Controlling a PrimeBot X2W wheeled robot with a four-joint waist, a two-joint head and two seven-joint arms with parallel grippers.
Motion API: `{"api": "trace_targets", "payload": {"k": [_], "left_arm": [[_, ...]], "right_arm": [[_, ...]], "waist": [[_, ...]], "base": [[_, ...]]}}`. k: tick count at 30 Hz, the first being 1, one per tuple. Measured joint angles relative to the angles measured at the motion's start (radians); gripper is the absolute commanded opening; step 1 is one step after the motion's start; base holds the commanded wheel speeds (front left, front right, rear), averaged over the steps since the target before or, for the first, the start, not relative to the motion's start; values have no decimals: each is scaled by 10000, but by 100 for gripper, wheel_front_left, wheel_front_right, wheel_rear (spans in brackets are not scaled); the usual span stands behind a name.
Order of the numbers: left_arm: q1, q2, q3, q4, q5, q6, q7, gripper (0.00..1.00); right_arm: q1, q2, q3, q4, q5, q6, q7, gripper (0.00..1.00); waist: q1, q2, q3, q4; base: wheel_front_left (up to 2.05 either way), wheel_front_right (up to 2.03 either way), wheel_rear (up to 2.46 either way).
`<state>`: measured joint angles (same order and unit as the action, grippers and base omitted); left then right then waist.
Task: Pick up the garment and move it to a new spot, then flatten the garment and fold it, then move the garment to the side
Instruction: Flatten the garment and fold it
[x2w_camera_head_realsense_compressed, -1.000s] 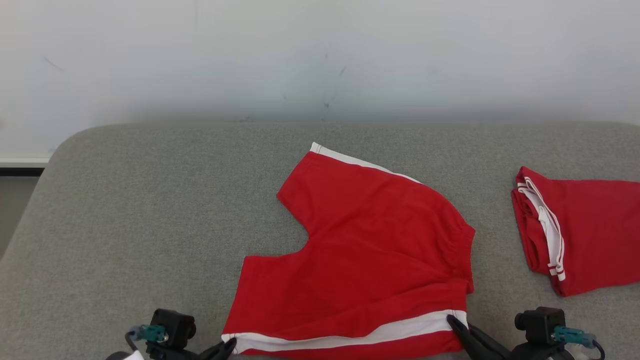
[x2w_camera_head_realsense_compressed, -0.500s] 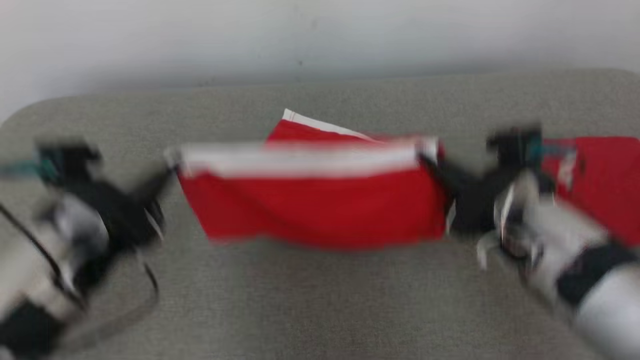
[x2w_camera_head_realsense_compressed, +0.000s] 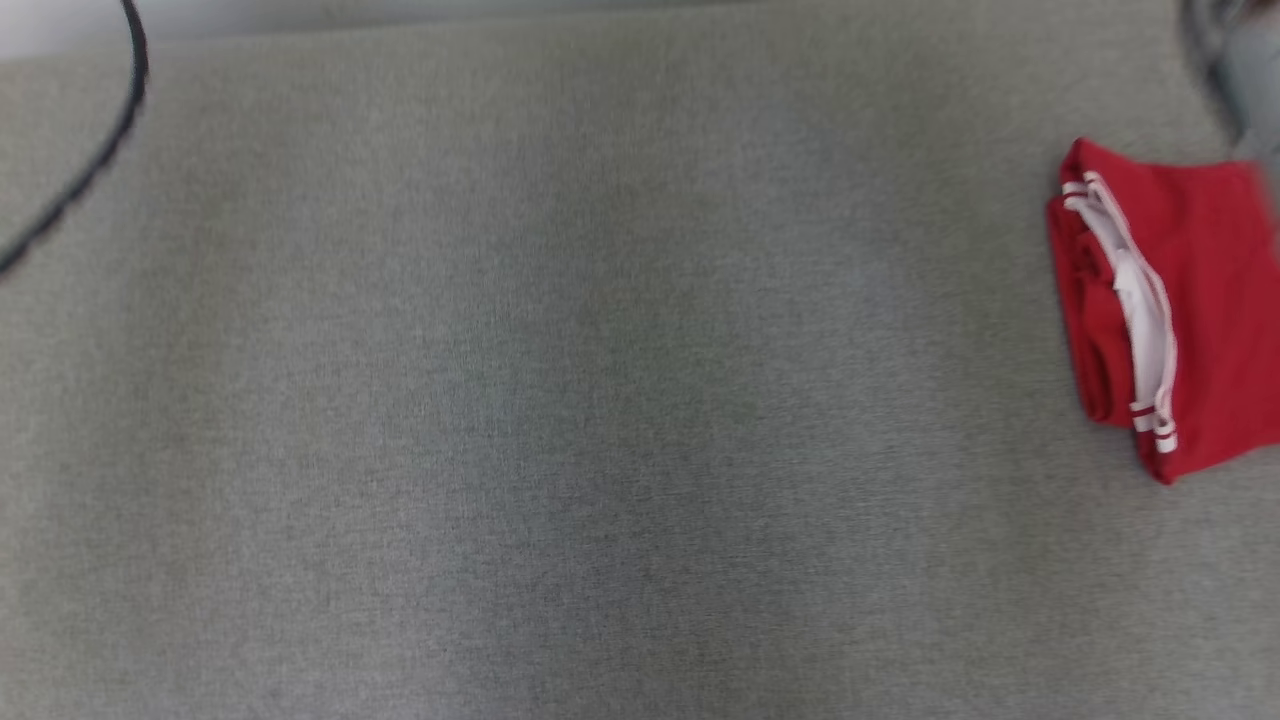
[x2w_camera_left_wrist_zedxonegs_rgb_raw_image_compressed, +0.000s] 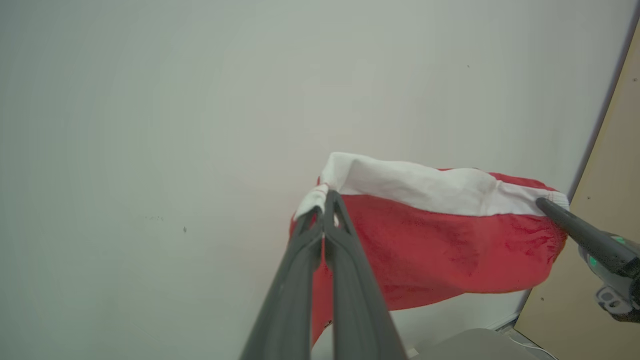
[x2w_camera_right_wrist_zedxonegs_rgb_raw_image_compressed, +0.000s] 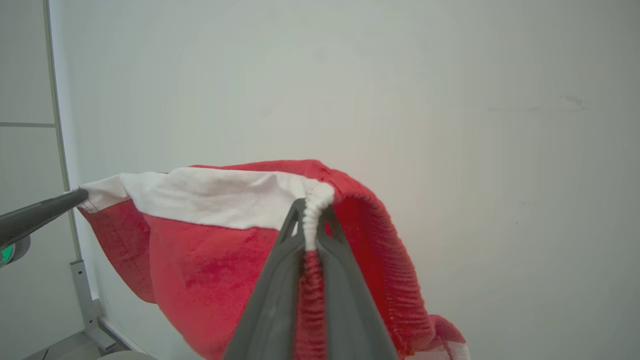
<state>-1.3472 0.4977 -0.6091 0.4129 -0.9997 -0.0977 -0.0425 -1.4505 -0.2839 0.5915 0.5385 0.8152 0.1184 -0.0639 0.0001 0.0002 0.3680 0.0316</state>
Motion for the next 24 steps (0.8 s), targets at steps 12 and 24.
{"api": "trace_targets", "payload": {"k": [12, 24], "left_arm": [[5994, 293, -1733, -497, 15, -171, -1404, 0], [7789, 211, -2535, -65, 447, -167, -1705, 0]], "right_arm": [[6243, -646, 1047, -393, 1003, 61, -1463, 0], [8926, -1570, 1906, -1070, 1593, 61, -1674, 0]], "waist": [[0, 1, 389, 344], [-2, -2, -1050, 186]], "base": [[0, 0, 0], [0, 0, 0]]}}
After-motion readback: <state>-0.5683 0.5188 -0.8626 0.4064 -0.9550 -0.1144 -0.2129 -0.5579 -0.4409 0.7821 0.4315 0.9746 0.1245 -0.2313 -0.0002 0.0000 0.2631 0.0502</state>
